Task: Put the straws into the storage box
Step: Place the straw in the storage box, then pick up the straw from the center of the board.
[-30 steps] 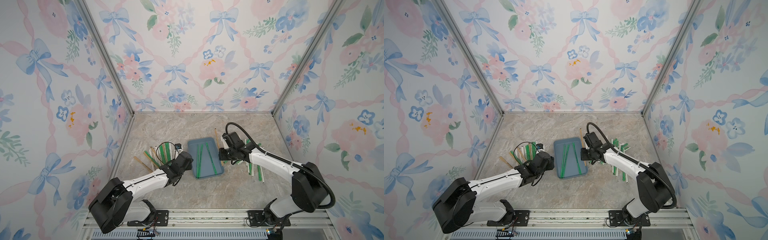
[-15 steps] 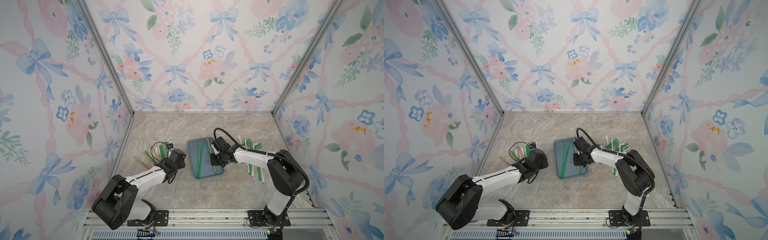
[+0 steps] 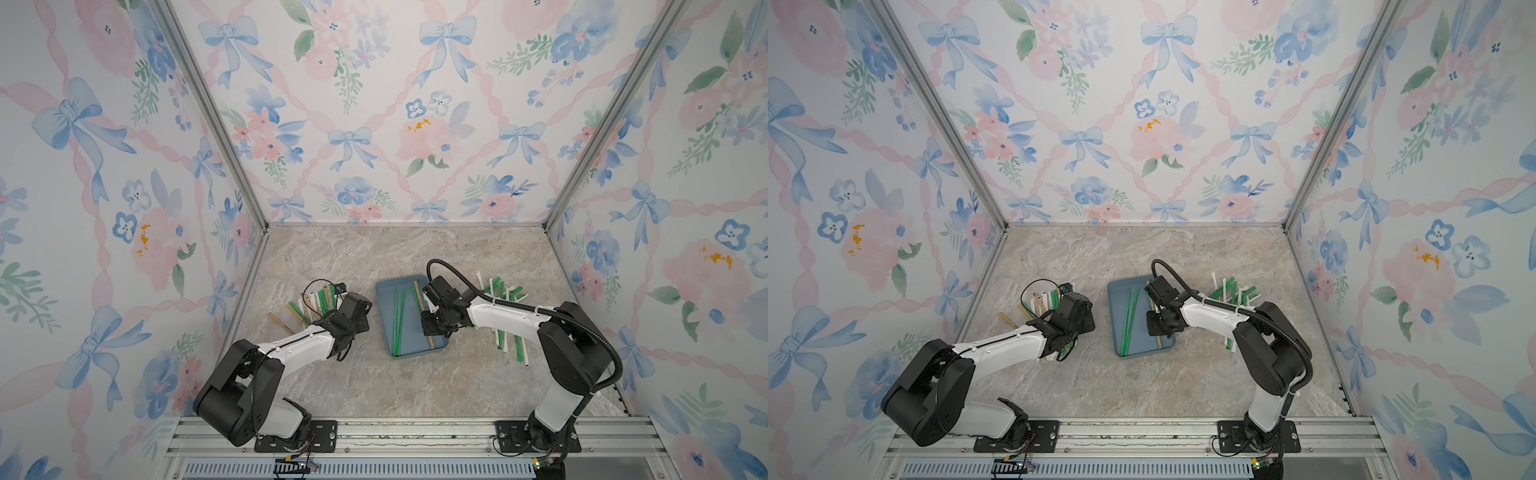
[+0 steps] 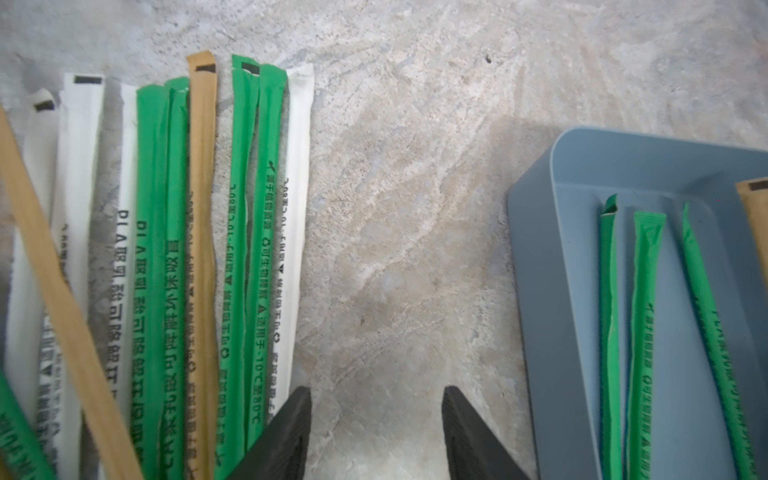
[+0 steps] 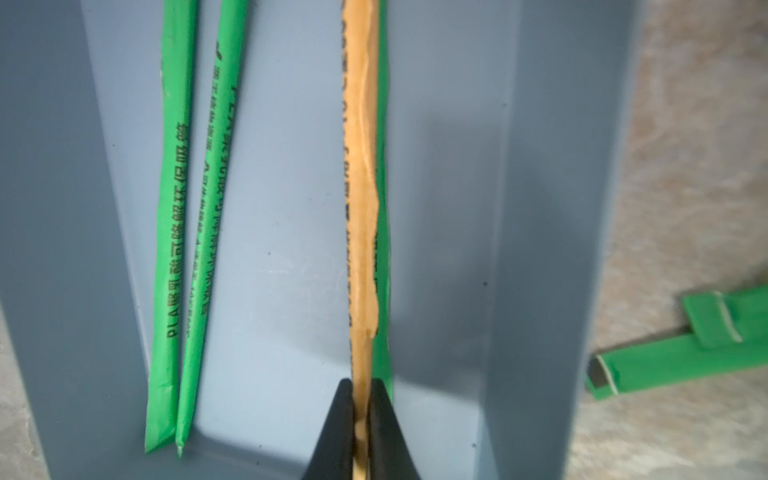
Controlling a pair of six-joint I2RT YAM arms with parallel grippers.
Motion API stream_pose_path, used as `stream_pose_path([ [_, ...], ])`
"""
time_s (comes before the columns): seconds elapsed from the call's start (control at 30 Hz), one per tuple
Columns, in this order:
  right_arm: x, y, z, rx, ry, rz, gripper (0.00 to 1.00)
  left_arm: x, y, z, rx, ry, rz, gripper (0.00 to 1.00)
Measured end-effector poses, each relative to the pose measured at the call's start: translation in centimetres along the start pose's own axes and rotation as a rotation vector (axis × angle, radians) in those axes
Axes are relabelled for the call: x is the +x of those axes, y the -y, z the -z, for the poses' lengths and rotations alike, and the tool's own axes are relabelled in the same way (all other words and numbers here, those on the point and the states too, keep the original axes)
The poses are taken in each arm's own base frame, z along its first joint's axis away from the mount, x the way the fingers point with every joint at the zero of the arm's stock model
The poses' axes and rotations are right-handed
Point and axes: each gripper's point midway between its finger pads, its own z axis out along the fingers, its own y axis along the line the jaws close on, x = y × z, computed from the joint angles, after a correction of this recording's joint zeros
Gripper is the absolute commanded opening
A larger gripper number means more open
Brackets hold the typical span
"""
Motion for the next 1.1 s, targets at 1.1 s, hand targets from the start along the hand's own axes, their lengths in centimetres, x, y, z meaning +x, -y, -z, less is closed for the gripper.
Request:
stream_pose_path([
  [1.1, -2.5, 1.9, 5.9, 0.036, 0.174, -0.033, 0.42, 0.5, -2.1, -1.4, -0.107, -0.021, -0.041, 0.4],
])
